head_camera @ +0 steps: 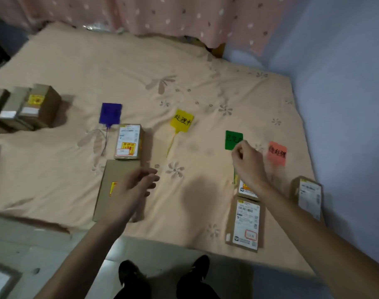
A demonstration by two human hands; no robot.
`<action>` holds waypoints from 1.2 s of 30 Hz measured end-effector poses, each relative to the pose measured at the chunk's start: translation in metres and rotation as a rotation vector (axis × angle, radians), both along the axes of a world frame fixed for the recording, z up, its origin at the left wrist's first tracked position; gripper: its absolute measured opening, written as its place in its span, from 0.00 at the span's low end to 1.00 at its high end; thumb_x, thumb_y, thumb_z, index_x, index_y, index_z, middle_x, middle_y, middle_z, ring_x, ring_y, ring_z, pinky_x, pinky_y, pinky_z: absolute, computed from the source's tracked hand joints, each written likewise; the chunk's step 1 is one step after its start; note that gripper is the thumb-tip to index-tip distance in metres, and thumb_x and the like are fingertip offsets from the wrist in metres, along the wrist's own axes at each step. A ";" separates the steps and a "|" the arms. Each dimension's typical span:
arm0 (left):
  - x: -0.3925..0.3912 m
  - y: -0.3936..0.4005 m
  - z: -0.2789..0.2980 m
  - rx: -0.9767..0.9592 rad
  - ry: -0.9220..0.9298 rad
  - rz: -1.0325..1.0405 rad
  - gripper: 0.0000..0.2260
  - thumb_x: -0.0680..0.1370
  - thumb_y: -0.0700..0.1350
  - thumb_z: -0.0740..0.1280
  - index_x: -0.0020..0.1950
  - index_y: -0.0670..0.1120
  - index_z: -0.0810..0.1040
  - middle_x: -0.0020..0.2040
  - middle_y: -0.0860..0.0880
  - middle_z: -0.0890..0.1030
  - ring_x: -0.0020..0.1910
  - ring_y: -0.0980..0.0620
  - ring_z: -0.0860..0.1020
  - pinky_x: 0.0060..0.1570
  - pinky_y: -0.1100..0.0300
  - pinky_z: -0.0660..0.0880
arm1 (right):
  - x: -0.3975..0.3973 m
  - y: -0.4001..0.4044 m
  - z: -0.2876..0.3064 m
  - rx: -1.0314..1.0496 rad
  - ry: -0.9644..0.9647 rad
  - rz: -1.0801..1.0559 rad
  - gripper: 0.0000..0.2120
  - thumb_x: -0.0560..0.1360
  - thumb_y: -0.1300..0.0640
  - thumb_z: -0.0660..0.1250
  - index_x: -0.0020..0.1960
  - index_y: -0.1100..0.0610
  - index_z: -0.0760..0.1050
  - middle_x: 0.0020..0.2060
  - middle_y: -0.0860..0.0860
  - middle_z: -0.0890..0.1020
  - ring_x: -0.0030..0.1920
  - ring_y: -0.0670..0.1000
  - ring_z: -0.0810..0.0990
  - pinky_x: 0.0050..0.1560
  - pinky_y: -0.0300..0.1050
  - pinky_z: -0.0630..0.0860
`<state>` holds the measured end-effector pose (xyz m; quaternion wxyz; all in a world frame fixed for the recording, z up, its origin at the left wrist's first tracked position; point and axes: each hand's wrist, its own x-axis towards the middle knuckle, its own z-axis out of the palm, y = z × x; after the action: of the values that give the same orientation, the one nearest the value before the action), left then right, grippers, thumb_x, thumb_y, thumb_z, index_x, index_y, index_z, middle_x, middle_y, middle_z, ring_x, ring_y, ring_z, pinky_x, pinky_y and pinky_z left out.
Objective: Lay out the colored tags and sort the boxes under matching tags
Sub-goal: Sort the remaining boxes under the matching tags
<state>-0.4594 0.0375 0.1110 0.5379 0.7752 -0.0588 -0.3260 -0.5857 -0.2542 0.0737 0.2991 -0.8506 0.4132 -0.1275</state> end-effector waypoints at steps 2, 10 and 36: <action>0.029 0.044 0.010 -0.006 -0.052 0.034 0.05 0.83 0.43 0.69 0.53 0.48 0.86 0.52 0.45 0.89 0.55 0.42 0.86 0.58 0.46 0.80 | 0.046 0.062 0.006 0.105 0.002 0.110 0.05 0.84 0.61 0.65 0.52 0.63 0.77 0.42 0.55 0.82 0.45 0.58 0.80 0.43 0.52 0.74; 0.119 0.244 0.034 0.022 -0.151 0.344 0.07 0.83 0.41 0.68 0.56 0.48 0.85 0.53 0.46 0.89 0.55 0.41 0.86 0.54 0.46 0.81 | 0.206 0.309 0.027 0.197 -0.085 0.533 0.02 0.78 0.64 0.69 0.49 0.59 0.81 0.47 0.54 0.86 0.48 0.54 0.83 0.49 0.38 0.74; 0.394 0.410 -0.071 0.127 0.148 0.592 0.05 0.82 0.43 0.69 0.56 0.49 0.83 0.52 0.48 0.86 0.48 0.48 0.84 0.49 0.54 0.79 | 0.477 0.494 -0.034 0.559 0.219 0.650 0.09 0.79 0.62 0.65 0.57 0.57 0.80 0.48 0.51 0.84 0.51 0.55 0.83 0.50 0.43 0.74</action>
<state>-0.0652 0.4470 0.0400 0.5630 0.7647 0.2293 -0.2136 -0.1089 0.2399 0.0393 0.4965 -0.8314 0.1718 0.1807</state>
